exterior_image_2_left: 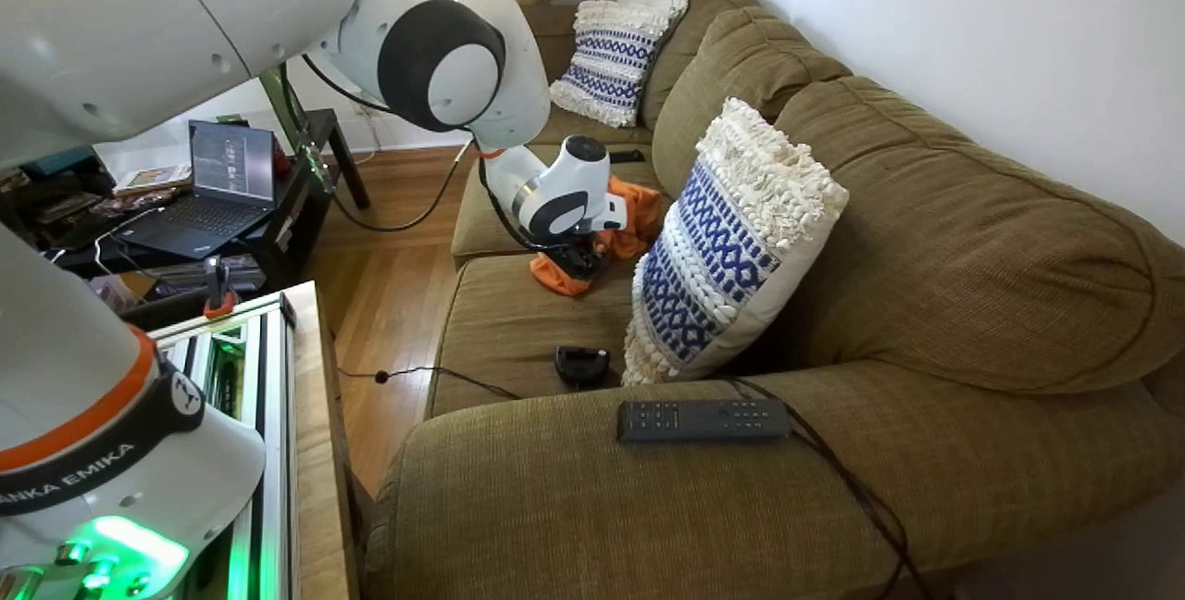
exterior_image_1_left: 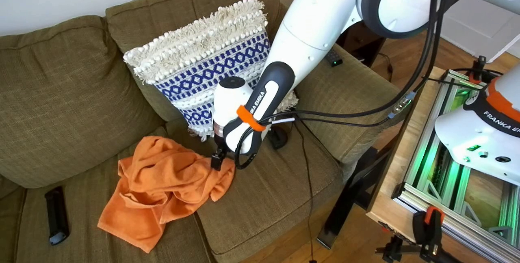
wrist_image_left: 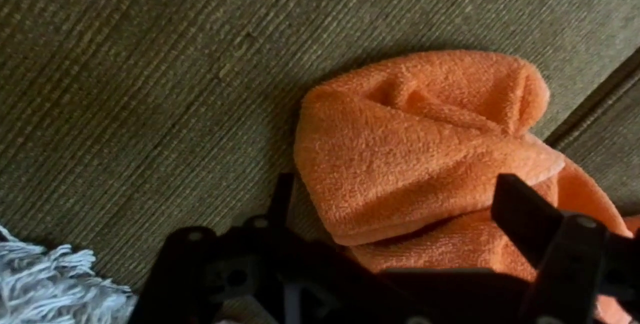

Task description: Pick up the orange towel from the sofa seat and place it on the sofa back support of the right seat

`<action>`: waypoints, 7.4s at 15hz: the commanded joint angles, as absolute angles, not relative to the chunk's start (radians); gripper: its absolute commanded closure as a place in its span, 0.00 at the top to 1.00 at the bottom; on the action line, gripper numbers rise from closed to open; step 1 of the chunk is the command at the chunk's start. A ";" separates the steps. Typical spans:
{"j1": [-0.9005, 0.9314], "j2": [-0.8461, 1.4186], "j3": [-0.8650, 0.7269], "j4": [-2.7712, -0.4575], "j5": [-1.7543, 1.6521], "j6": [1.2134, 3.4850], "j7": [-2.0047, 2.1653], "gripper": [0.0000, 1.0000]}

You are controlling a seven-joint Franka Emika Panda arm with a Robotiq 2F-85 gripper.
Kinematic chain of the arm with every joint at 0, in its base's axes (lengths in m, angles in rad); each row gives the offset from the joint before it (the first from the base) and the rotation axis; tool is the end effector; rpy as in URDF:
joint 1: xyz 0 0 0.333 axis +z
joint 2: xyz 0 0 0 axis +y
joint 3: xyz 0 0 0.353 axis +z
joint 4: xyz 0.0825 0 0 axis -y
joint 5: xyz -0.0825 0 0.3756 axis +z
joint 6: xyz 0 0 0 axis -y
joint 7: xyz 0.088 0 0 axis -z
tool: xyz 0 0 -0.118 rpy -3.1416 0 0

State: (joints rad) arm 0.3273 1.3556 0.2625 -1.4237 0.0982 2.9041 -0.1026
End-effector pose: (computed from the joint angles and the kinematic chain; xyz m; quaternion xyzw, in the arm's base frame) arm 0.5895 0.3499 -0.0829 -0.9707 -0.1847 -0.0389 0.1489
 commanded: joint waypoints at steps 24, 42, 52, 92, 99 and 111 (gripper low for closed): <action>0.320 1.352 0.320 -1.287 0.029 2.859 -0.097 0.03; 0.337 0.906 0.139 -1.414 0.034 2.981 0.141 0.13; 0.410 0.885 -0.004 -1.368 0.007 3.074 0.201 0.03; 0.749 1.200 -1.416 -1.101 -0.030 2.838 1.012 0.03; 0.752 1.077 -1.396 -1.065 -0.076 2.598 0.889 0.03; 0.645 1.101 -1.603 -0.948 -0.107 2.249 1.013 0.03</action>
